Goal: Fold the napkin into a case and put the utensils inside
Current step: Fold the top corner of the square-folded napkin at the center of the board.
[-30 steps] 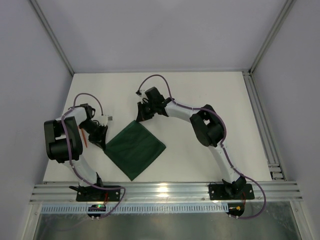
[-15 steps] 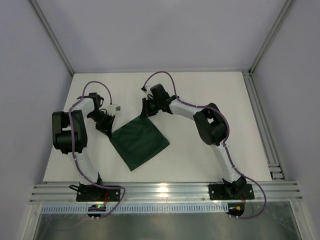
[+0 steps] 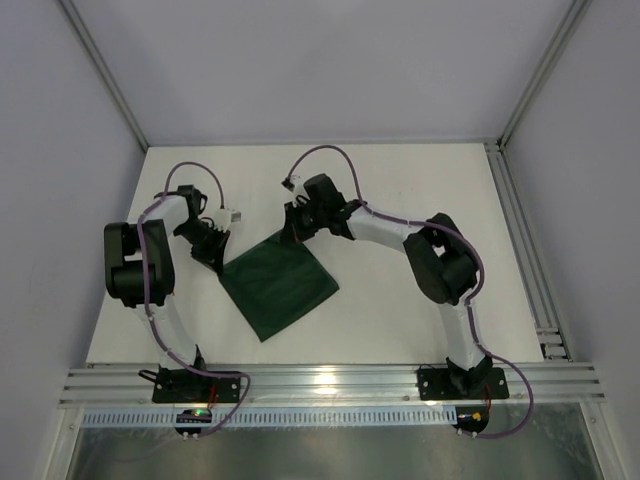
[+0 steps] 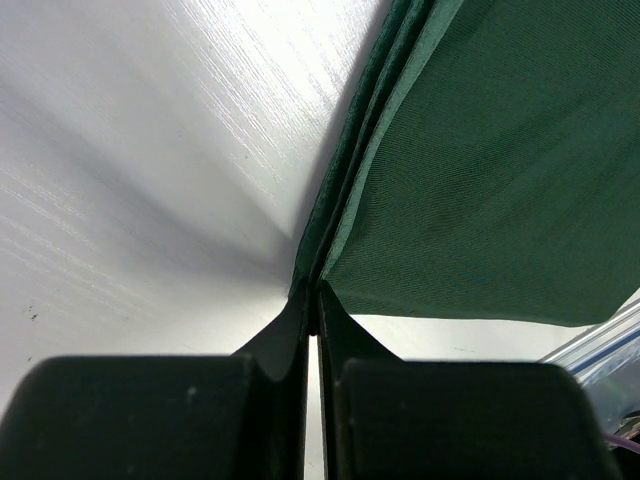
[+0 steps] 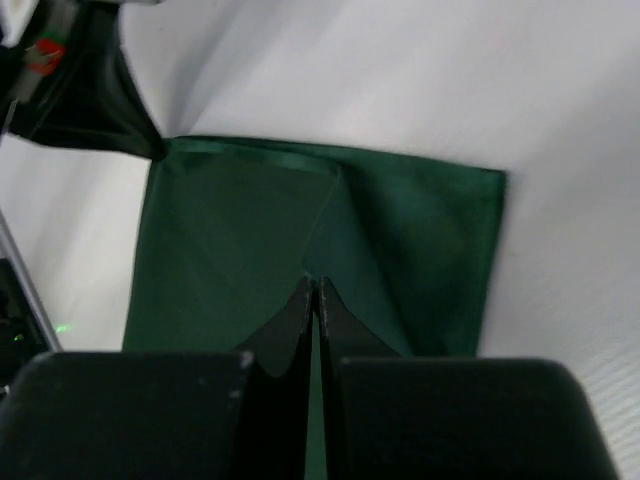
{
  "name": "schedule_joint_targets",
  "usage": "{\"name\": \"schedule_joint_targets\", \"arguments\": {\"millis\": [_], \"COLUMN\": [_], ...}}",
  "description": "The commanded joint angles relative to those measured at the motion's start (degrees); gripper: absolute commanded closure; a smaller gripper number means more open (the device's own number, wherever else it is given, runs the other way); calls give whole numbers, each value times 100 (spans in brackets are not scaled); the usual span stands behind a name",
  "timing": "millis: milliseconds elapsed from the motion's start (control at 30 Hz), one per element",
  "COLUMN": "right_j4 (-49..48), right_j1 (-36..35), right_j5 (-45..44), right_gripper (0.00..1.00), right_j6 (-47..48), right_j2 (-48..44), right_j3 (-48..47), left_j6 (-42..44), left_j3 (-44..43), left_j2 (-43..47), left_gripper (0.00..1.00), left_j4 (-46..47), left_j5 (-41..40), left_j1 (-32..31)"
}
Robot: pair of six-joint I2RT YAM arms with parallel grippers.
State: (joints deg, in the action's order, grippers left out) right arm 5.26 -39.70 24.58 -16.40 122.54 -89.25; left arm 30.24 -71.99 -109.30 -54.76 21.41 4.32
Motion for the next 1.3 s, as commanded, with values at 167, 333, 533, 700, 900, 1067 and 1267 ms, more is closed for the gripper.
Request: {"name": "schedule_joint_targets", "arguments": {"millis": [167, 333, 533, 700, 900, 1067, 1267], "right_j4": [-1079, -1202, -1176, -1176, -1079, -922, -772], "right_j1": [-784, -1188, -1637, -1953, -2129, -2252, -2279], "right_j5": [232, 161, 135, 214, 100, 161, 188], "right_gripper": [96, 96, 96, 96, 96, 96, 96], "right_j6": [-196, -293, -82, 14, -38, -4, 137], "right_j2": [-986, -1188, -1496, -1742, -1585, -1295, -1145], "right_j3": [1287, 1647, 2087, 2386, 2351, 2149, 2096], "left_j6": [-36, -80, -115, -185, -238, -238, -264], "left_j3": [-17, 70, 272, 413, 449, 431, 414], "left_j2": [-22, 13, 128, 198, 198, 198, 198], "left_gripper": [99, 99, 99, 99, 98, 98, 98], "left_j4": [325, 449, 633, 800, 880, 897, 897], "left_j5": [241, 285, 311, 399, 417, 390, 426], "left_j1": [34, 43, 34, 34, 34, 43, 34]}}
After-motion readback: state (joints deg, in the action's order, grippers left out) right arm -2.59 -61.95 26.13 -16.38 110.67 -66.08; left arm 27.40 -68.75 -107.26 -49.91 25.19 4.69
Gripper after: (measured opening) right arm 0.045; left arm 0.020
